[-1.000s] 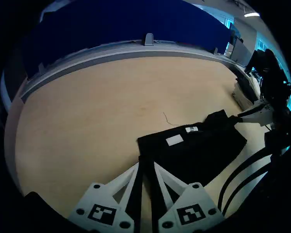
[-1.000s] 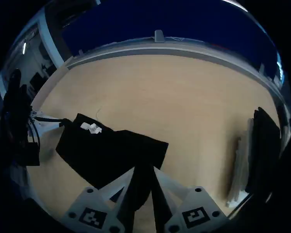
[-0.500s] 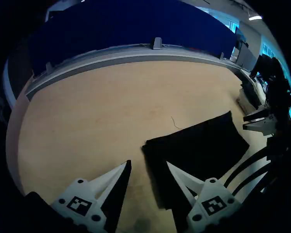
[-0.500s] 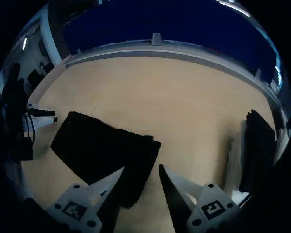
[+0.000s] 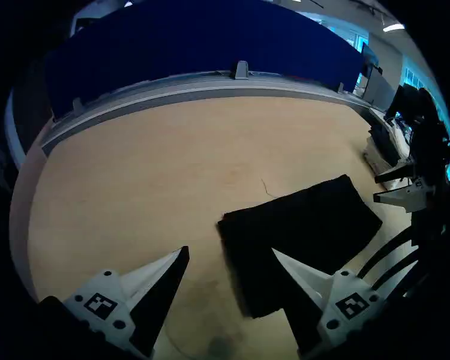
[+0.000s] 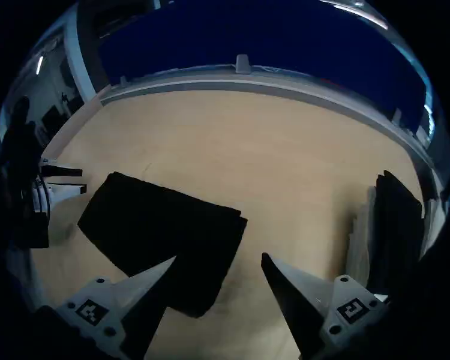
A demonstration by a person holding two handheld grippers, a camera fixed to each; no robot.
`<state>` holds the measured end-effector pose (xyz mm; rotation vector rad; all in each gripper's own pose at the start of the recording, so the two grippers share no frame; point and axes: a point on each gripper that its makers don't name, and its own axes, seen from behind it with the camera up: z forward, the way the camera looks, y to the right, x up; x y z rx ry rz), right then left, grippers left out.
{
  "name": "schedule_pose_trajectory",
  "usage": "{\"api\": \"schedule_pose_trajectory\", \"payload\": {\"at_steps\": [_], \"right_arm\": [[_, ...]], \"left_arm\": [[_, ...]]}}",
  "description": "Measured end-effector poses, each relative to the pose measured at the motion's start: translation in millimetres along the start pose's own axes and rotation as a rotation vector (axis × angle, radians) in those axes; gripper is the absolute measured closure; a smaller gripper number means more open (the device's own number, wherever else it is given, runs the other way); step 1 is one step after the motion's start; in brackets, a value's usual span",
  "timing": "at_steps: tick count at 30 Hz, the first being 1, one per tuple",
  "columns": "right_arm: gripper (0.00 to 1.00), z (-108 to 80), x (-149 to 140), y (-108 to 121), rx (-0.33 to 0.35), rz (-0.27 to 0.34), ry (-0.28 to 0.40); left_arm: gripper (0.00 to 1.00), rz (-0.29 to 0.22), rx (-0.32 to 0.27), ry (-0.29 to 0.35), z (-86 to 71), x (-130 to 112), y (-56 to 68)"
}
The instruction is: Fold towel
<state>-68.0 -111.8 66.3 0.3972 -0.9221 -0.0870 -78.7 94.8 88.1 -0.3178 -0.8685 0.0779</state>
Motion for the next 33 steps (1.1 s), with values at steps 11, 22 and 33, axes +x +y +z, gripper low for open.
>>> {"api": "schedule_pose_trajectory", "payload": {"at_steps": [11,22,33], "right_arm": [[0.00,-9.5,-9.2,-10.5,0.042,-0.050,-0.023],[0.00,-19.3,-17.1,-22.4,0.096,-0.129,-0.055],[0.00,-27.5,-33.9,-32.5,0.160,-0.216,-0.105]], "left_arm": [[0.08,-0.028,0.064,0.047,-31.5,-4.5,-17.6],[0.08,-0.094,0.125,0.081,-79.0,-26.2,-28.5],[0.08,-0.139,0.181,0.095,-124.6,-55.3,-39.5]]}}
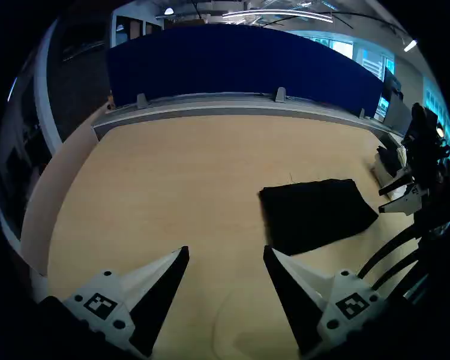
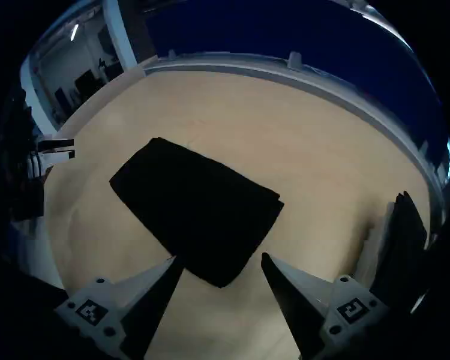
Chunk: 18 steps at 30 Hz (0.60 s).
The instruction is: Fold towel
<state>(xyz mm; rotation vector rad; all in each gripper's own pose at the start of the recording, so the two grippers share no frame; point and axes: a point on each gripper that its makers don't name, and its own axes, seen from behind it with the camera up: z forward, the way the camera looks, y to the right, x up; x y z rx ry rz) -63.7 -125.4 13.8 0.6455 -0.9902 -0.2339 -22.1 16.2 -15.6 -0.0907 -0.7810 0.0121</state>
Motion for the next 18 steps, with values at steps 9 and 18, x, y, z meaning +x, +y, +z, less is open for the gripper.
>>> {"api": "schedule_pose_trajectory", "payload": {"at_steps": [9,18], "right_arm": [[0.00,-1.3,-11.6,-7.1,0.036,-0.060,-0.026],[0.00,-1.1,-19.6,-3.5,0.033,-0.078,-0.045]], "left_arm": [[0.08,-0.029,0.029,0.001,-26.2,-16.8,-11.6],[0.08,-0.047,0.039,-0.004,-35.8,-27.7,-16.2]]}}
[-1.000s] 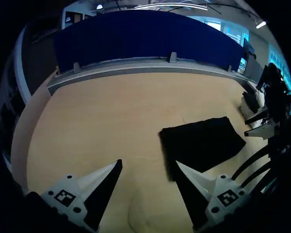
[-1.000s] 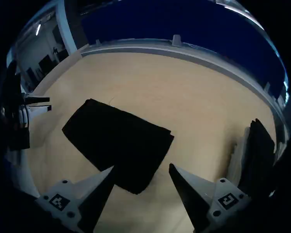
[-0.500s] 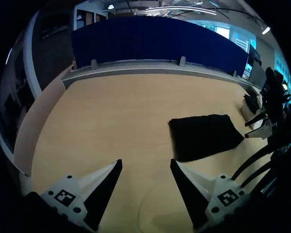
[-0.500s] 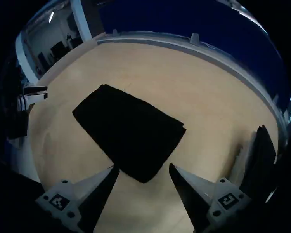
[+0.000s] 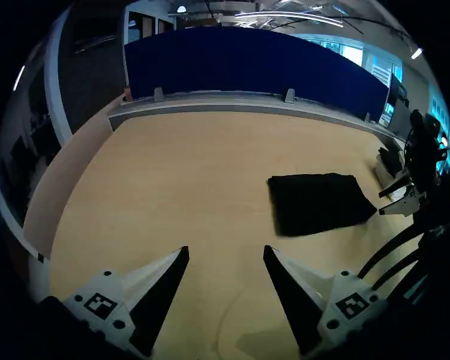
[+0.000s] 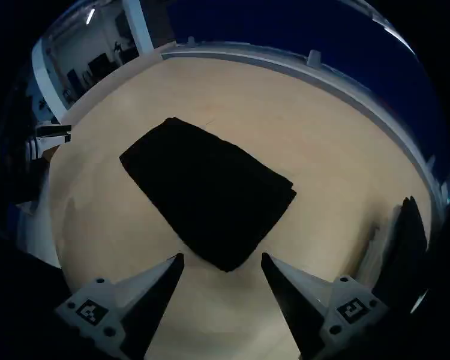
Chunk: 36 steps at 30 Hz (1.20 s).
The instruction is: Fold towel
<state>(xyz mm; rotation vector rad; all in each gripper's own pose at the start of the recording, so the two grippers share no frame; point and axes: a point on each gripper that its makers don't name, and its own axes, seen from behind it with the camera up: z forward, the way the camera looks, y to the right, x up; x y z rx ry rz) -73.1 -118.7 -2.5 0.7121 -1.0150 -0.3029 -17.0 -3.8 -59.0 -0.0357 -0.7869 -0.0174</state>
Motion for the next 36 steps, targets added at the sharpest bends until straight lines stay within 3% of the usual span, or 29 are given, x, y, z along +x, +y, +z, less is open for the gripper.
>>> {"api": "schedule_pose_trajectory", "payload": {"at_steps": [3,7,13,17,27,36], "right_arm": [[0.00,2.2,-3.8,-0.4,0.000,-0.006,-0.008],[0.17,7.8,-11.4,-1.9,0.004,-0.015,-0.026],[0.31,16.0,-19.7,-2.1,0.007,-0.003,-0.041],[0.33,18.7,-23.8,-1.9,0.006,0.006,-0.047],[0.64,21.8,-25.1,-1.0,-0.006,0.000,-0.042],[0.74,22.2,-26.7,-0.1,-0.008,-0.006,-0.052]], "left_arm": [[0.08,-0.001,0.002,-0.002,-1.4,-3.3,-0.4],[0.08,0.000,0.000,-0.005,-3.1,-7.0,0.5],[0.08,-0.006,-0.001,-0.011,-7.1,-12.6,0.7],[0.08,-0.012,-0.002,-0.015,-7.6,-16.4,0.7],[0.08,-0.015,-0.012,-0.019,-6.2,-18.3,5.2],[0.08,-0.023,-0.020,-0.024,-6.1,-20.0,8.0]]}}
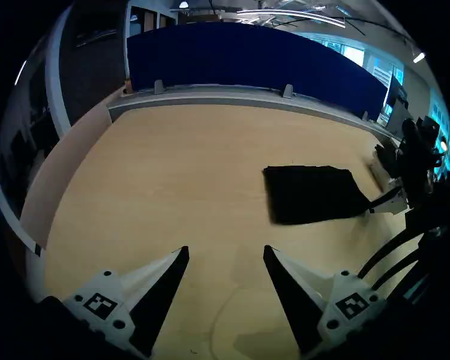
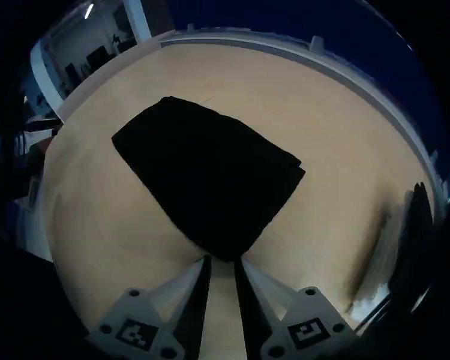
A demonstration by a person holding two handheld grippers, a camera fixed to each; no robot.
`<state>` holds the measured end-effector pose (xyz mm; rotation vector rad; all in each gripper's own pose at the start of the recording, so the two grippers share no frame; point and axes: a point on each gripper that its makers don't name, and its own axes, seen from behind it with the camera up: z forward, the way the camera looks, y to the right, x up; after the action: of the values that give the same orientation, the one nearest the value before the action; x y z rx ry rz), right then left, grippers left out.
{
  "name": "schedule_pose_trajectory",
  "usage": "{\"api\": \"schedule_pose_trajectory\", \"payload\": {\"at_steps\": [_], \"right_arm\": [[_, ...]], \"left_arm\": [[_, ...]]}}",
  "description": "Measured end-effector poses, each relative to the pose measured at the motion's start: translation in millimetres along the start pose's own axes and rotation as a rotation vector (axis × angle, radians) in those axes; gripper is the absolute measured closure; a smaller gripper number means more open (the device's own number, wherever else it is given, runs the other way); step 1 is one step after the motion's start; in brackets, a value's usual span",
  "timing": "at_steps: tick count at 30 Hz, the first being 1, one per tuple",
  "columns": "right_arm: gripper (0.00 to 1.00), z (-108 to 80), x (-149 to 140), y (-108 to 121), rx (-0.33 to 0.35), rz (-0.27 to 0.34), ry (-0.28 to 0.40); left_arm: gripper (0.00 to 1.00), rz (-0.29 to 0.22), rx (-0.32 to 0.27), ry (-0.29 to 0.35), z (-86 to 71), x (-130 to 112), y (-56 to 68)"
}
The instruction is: Fold towel
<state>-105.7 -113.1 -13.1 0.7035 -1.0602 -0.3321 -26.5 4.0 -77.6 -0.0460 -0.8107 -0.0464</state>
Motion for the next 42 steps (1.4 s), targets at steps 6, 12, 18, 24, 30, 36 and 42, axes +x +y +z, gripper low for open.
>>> {"api": "schedule_pose_trajectory", "payload": {"at_steps": [6,12,18,24,30,36,42], "right_arm": [[0.76,0.8,0.1,0.1,0.002,0.000,0.003],[0.84,0.2,1.1,1.3,-0.004,0.005,0.011],[0.91,-0.1,1.1,1.5,-0.005,0.006,0.017],[0.96,-1.9,1.1,4.2,-0.019,0.000,0.018],[0.90,-2.5,-3.2,5.1,-0.031,-0.017,0.002],[0.58,-3.4,-2.0,4.4,-0.034,-0.019,0.007],[0.57,-3.0,-0.7,5.7,-0.039,-0.021,0.012]], "left_arm": [[0.08,-0.004,-0.004,-0.002,0.8,-1.1,1.4],[0.08,-0.002,-0.009,-0.003,0.7,-1.9,4.7],[0.08,-0.002,-0.013,-0.005,1.3,-3.0,8.2],[0.08,-0.002,-0.016,-0.006,1.0,-3.9,9.2],[0.08,-0.008,-0.020,-0.006,0.6,-3.3,9.7],[0.08,-0.007,-0.025,-0.005,0.0,-3.3,11.9],[0.08,-0.004,-0.026,-0.005,-1.9,-3.2,13.1]]}}
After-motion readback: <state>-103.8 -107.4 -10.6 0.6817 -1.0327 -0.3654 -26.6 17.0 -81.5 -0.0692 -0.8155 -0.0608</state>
